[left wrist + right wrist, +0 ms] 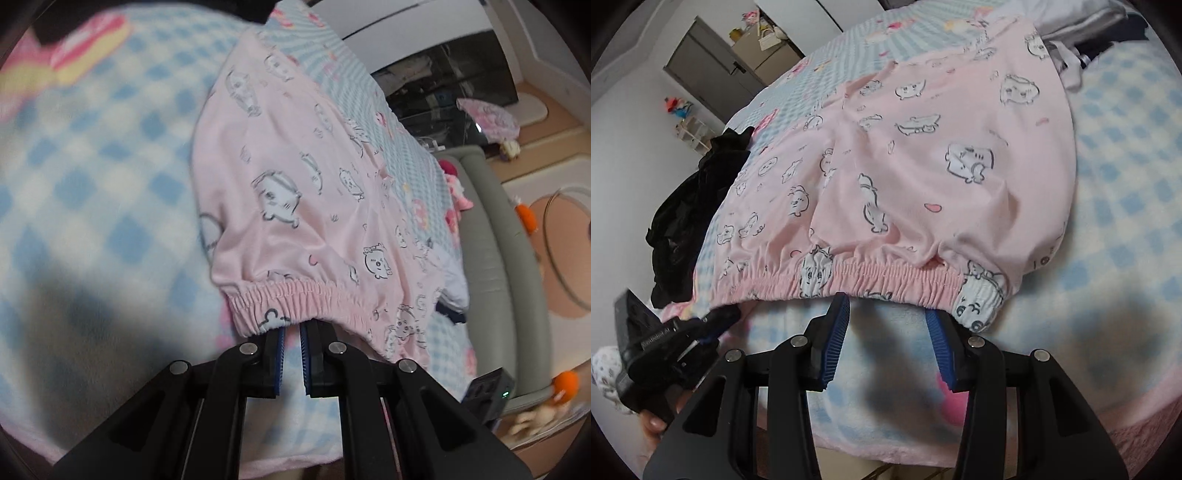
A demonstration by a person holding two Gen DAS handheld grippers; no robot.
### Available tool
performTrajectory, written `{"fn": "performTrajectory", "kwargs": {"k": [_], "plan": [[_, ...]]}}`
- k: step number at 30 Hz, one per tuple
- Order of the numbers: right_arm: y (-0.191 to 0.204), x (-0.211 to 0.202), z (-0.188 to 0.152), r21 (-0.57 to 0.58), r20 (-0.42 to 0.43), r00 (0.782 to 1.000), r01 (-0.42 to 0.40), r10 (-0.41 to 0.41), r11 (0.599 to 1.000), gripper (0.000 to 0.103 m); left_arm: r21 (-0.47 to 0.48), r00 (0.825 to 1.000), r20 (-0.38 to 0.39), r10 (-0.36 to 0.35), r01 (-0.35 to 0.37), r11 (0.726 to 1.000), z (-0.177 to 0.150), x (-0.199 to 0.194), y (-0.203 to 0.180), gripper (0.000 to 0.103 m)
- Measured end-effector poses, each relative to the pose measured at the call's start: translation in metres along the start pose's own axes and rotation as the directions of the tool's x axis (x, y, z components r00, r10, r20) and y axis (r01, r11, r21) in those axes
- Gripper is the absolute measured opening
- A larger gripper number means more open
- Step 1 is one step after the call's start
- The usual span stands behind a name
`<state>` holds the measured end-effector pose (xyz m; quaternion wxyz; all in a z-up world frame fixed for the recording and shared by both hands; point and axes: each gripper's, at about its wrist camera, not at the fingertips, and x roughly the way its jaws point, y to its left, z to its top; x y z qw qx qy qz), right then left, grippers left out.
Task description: Fold clothes
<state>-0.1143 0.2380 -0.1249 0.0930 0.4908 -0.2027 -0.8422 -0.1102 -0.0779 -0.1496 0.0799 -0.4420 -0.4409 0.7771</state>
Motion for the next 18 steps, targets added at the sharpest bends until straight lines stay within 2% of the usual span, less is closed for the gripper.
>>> {"fn": "performTrajectory", "kwargs": {"k": [3,6,9,11,13,14,16,18], "plan": [[0.01,-0.001,-0.003,-0.04,0.019,0.999,0.033,-0.032,0.999,0.048,-0.002,1.0,0.002,-0.01,0.01,1.0,0.0,0.002,-0.001,0.009],[0.008,-0.005,0.0,-0.007,0.048,0.998,0.033,-0.033,0.999,0.046,-0.037,0.999,-0.012,-0.041,0.041,0.998,-0.002,0.004,-0.001,0.01],[0.004,-0.012,0.005,0.017,0.076,0.995,0.063,-0.064,0.998,0.046,-0.05,0.992,-0.077,-0.103,0.1,0.994,-0.006,0.015,-0.005,0.018],[0.002,-0.017,0.007,0.019,0.099,0.992,0.082,-0.083,0.996,0.046,-0.059,0.982,-0.122,-0.146,0.14,0.988,-0.009,0.022,-0.008,0.028],[-0.001,-0.018,0.008,0.02,0.105,0.991,0.085,-0.087,0.996,0.046,0.003,0.988,-0.132,-0.085,0.086,0.996,-0.008,0.029,-0.016,0.028],[-0.002,-0.017,0.008,0.022,0.1,0.991,0.082,-0.084,0.996,0.046,0.019,0.991,-0.115,-0.071,0.073,0.997,-0.005,0.027,-0.019,0.028],[-0.002,-0.016,0.007,0.011,0.092,0.992,0.082,-0.083,0.997,0.046,0.027,0.993,-0.074,-0.094,0.096,0.995,0.005,0.017,-0.024,0.028],[0.0,-0.015,0.005,-0.007,0.084,0.993,0.084,-0.083,0.996,0.047,0.057,0.996,-0.004,-0.088,0.088,0.995,0.016,0.003,-0.03,0.029]]}}
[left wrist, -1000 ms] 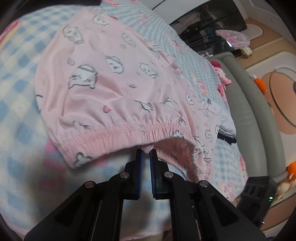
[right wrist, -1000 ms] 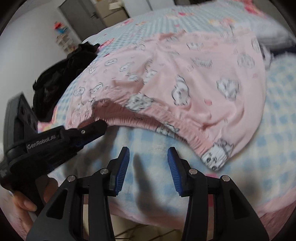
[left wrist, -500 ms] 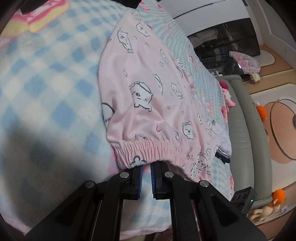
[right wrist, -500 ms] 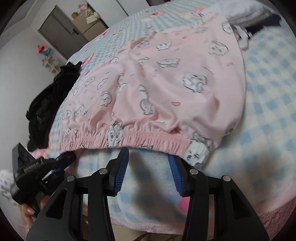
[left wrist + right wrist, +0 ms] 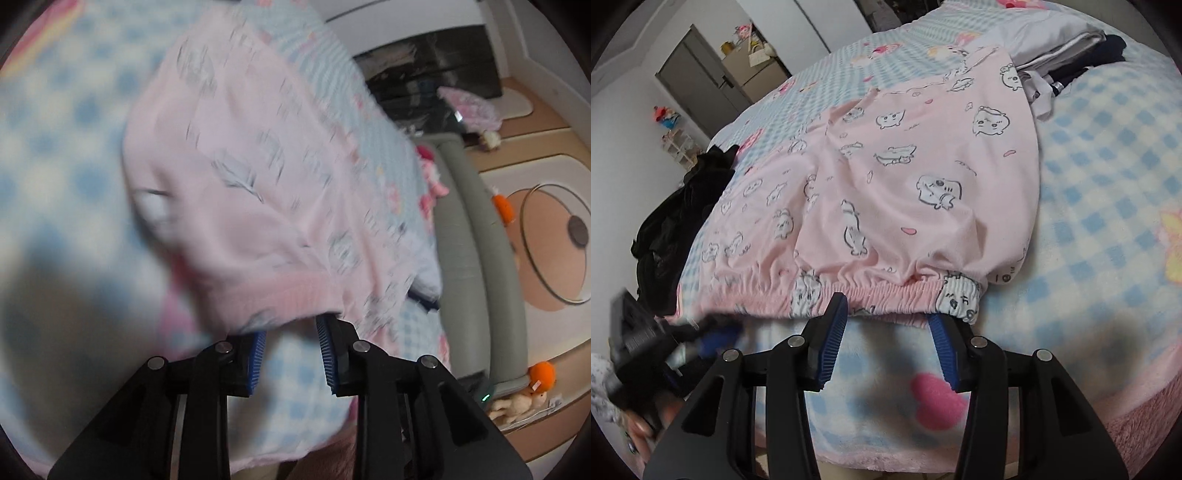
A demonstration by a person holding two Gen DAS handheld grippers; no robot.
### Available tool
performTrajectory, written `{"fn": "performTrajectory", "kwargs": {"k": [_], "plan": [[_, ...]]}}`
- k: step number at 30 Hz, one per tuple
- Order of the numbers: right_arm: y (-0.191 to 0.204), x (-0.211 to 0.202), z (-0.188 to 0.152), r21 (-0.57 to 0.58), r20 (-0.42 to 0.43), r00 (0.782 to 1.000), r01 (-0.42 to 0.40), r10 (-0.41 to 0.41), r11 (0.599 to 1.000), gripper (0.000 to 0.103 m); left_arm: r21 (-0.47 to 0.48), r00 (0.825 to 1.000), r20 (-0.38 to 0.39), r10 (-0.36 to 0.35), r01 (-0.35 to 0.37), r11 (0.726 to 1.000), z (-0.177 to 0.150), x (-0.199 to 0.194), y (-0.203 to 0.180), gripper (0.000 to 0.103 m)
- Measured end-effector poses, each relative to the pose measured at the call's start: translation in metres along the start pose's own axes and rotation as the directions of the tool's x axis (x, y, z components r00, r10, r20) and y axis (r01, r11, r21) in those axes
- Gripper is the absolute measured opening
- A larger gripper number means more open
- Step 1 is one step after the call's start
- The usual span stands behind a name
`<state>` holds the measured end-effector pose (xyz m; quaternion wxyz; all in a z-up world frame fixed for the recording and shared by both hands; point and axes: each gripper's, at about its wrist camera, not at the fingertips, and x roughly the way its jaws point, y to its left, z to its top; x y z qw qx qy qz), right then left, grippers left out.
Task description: Fold clothes
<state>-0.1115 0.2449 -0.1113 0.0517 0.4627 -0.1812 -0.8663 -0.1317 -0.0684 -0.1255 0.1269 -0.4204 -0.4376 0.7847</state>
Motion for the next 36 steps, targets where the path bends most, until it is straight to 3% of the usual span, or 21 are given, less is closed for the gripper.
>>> {"fn": "performTrajectory", "kwargs": {"k": [3,7,9,13,19,22,24,26,32,36], "plan": [[0.005,0.007,-0.003,-0.026,-0.055,0.998,0.002,-0.003,1.0,0.05,-0.018,0.999,0.04,-0.001,0.001,1.0,0.011,-0.009,0.001,0.034],[0.009,0.014,-0.007,-0.012,-0.134,0.991,-0.026,0.024,1.0,0.052,-0.095,0.999,-0.047,-0.017,0.012,0.995,-0.008,0.004,0.015,0.037],[0.01,0.012,-0.007,-0.01,-0.118,0.992,-0.043,0.041,0.999,0.052,-0.087,0.996,-0.085,0.012,-0.019,0.996,-0.021,0.015,0.014,0.037],[-0.008,0.016,-0.006,0.073,-0.093,0.993,-0.071,0.078,0.995,0.05,-0.142,0.992,-0.128,-0.016,-0.002,0.99,-0.03,0.026,0.013,0.041],[-0.009,0.005,0.005,0.097,-0.024,0.997,-0.072,0.075,0.993,0.05,-0.181,0.998,-0.064,-0.003,-0.009,0.983,-0.02,0.021,0.012,0.043],[-0.002,-0.001,0.012,0.056,0.016,0.999,-0.042,0.042,0.998,0.05,-0.134,1.0,-0.001,0.007,-0.007,0.991,-0.006,0.013,-0.001,0.043],[0.001,-0.004,0.015,0.026,0.038,0.999,-0.025,0.024,0.999,0.05,-0.094,0.999,0.025,-0.022,0.025,0.995,-0.002,0.006,-0.006,0.047],[0.003,-0.004,0.014,-0.009,0.033,0.999,-0.02,0.021,1.0,0.05,-0.058,0.998,0.013,-0.056,0.057,0.997,-0.003,0.004,-0.01,0.053],[0.009,0.003,-0.002,-0.097,-0.054,0.995,-0.09,0.085,0.991,0.05,0.012,0.998,-0.057,-0.032,0.033,0.999,-0.023,0.011,-0.006,0.053],[0.022,0.01,-0.001,-0.181,-0.058,0.997,-0.058,0.048,0.982,0.05,0.16,0.999,-0.032,-0.027,0.032,0.987,-0.021,0.013,-0.034,0.053]]}}
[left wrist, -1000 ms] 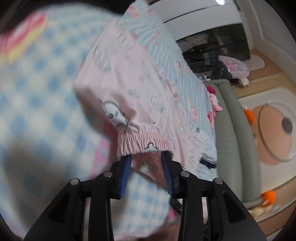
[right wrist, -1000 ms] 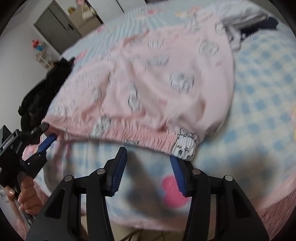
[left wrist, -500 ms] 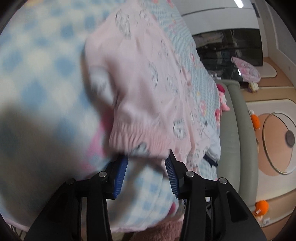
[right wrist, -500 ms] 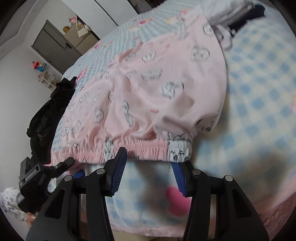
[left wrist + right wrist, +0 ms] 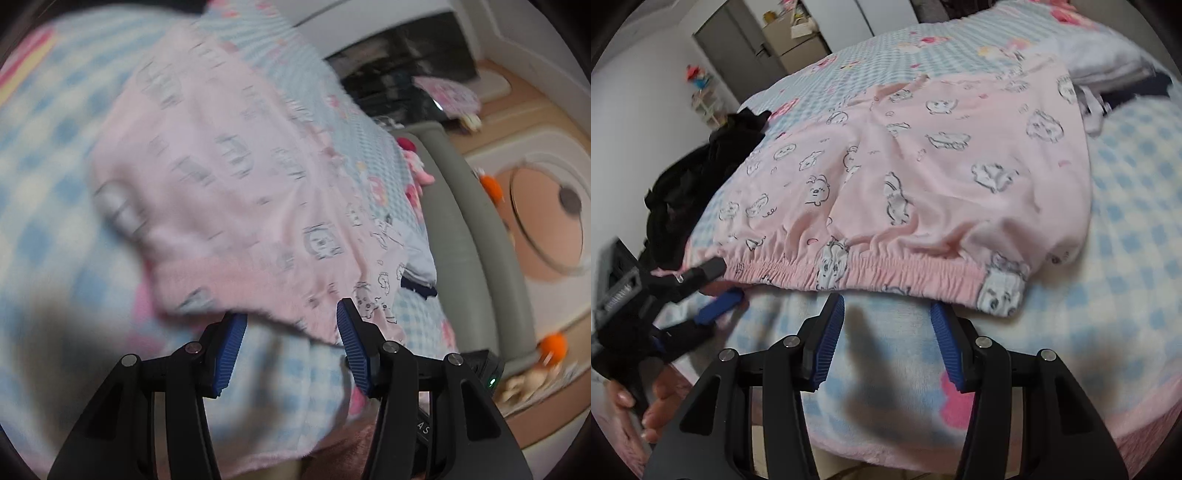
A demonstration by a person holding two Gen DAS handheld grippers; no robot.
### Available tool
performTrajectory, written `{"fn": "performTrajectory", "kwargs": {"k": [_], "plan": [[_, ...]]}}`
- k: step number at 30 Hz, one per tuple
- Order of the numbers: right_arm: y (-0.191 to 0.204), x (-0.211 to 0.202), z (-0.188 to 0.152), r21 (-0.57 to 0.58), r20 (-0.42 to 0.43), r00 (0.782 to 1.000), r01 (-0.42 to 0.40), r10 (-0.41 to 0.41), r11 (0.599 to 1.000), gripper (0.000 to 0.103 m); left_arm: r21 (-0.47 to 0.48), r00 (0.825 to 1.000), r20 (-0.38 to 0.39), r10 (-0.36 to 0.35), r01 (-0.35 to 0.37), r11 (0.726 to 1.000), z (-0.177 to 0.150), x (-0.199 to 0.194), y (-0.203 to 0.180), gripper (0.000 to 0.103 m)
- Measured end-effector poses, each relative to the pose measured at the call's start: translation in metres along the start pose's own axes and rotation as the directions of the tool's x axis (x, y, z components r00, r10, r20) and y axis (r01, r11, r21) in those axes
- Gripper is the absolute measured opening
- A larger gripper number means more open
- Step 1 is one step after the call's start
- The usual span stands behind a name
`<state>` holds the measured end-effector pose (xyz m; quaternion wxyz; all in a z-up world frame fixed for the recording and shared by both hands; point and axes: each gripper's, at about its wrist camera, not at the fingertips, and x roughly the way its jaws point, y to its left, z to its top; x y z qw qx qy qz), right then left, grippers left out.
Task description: Fold clothes
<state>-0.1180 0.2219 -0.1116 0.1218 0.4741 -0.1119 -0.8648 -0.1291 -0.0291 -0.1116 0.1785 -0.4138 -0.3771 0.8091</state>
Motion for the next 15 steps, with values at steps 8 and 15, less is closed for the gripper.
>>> {"fn": "performTrajectory", "kwargs": {"k": [8,15], "plan": [[0.006,0.016,0.005,-0.073,-0.028,0.996,0.08,-0.082,0.994,0.05,0.208,0.975,-0.107,0.194,-0.169,0.963,-0.026,0.033,-0.02,0.05],[0.008,0.007,0.041,-0.071,0.089,0.995,0.054,-0.048,0.996,0.051,0.231,0.961,-0.085,0.265,-0.239,0.943,-0.026,0.05,-0.032,0.05]]}}
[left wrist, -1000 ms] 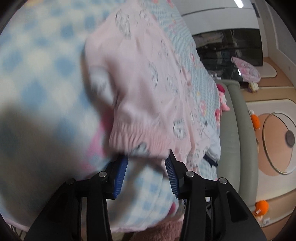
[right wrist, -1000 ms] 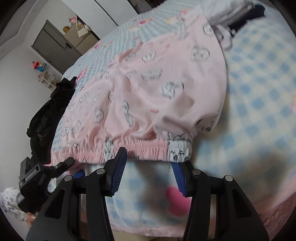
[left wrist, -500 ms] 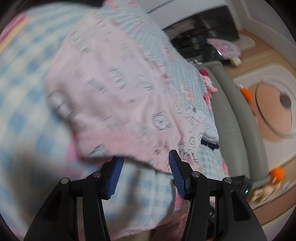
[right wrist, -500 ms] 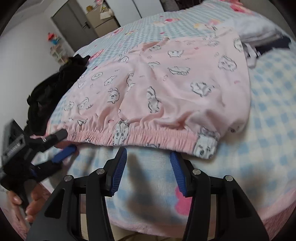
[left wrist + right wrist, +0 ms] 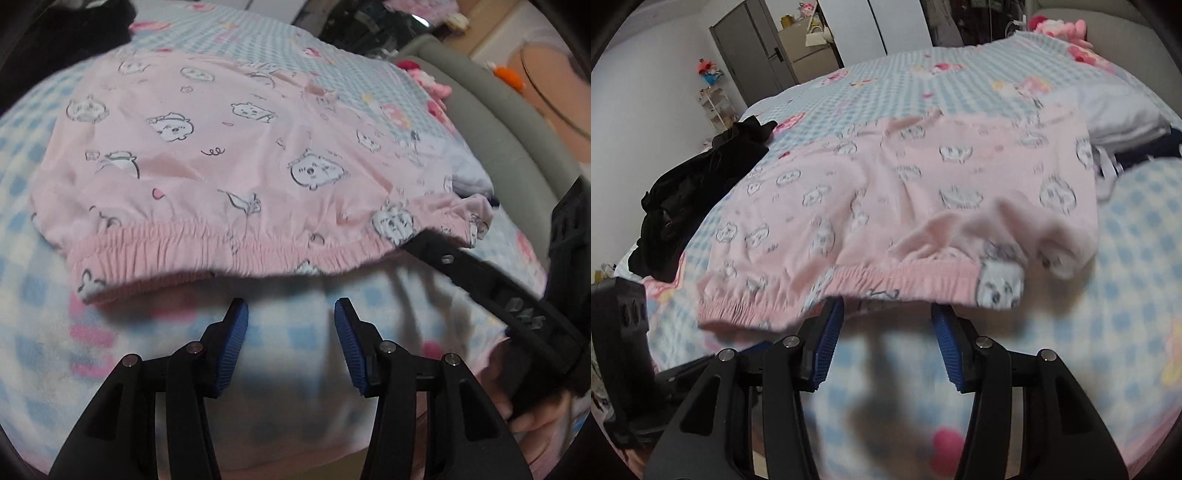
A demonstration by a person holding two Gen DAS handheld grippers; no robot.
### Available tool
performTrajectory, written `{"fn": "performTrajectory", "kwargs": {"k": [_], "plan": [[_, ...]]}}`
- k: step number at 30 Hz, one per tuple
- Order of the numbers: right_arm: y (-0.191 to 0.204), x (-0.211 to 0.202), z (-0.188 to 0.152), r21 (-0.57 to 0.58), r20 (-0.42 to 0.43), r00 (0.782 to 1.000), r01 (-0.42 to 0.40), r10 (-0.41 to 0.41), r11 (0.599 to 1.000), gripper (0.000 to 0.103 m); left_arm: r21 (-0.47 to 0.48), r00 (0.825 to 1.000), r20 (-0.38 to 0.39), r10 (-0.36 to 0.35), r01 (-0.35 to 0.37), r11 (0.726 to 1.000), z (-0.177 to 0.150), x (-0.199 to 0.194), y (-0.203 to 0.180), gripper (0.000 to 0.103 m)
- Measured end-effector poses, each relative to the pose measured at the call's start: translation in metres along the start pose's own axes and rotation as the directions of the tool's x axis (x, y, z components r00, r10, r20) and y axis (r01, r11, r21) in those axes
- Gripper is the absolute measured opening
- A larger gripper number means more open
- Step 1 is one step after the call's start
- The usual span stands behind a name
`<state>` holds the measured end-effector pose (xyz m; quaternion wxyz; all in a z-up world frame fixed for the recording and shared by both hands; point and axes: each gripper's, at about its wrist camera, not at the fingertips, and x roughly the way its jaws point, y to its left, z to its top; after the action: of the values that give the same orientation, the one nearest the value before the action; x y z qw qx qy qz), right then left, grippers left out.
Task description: Fold clothes
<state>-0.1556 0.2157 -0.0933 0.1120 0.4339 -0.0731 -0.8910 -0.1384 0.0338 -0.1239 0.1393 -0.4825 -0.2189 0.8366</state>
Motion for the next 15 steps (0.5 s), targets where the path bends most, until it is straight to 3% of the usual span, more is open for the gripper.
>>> {"fn": "performTrajectory", "kwargs": {"k": [1,2,4,7,10,15], "plan": [[-0.002,0.006,0.001,0.0,-0.008,1.0,0.011,-0.011,1.0,0.051,-0.012,1.0,0.005,-0.003,0.003,1.0,0.0,0.0,0.004,0.049],[-0.006,0.012,0.001,0.01,-0.024,1.0,0.017,-0.017,1.0,0.051,-0.02,1.0,0.011,-0.002,0.003,1.0,-0.001,-0.001,0.008,0.04],[-0.016,0.015,-0.002,0.068,-0.029,0.999,-0.017,0.019,0.998,0.051,0.031,1.0,0.031,0.005,-0.006,0.999,-0.004,-0.01,0.002,0.034],[-0.023,0.009,-0.006,0.12,-0.006,0.997,-0.072,0.073,0.99,0.051,0.078,0.999,0.036,-0.025,0.022,0.997,-0.007,-0.019,-0.004,0.034],[-0.027,0.0,-0.003,0.116,0.016,0.998,-0.059,0.057,0.991,0.051,0.078,0.996,0.076,-0.035,0.029,0.996,0.0,-0.023,-0.006,0.034],[-0.034,0.012,-0.01,0.119,-0.076,0.997,-0.01,0.019,0.993,0.055,0.031,0.995,0.082,0.056,-0.058,0.998,0.028,-0.011,0.009,0.036]]}}
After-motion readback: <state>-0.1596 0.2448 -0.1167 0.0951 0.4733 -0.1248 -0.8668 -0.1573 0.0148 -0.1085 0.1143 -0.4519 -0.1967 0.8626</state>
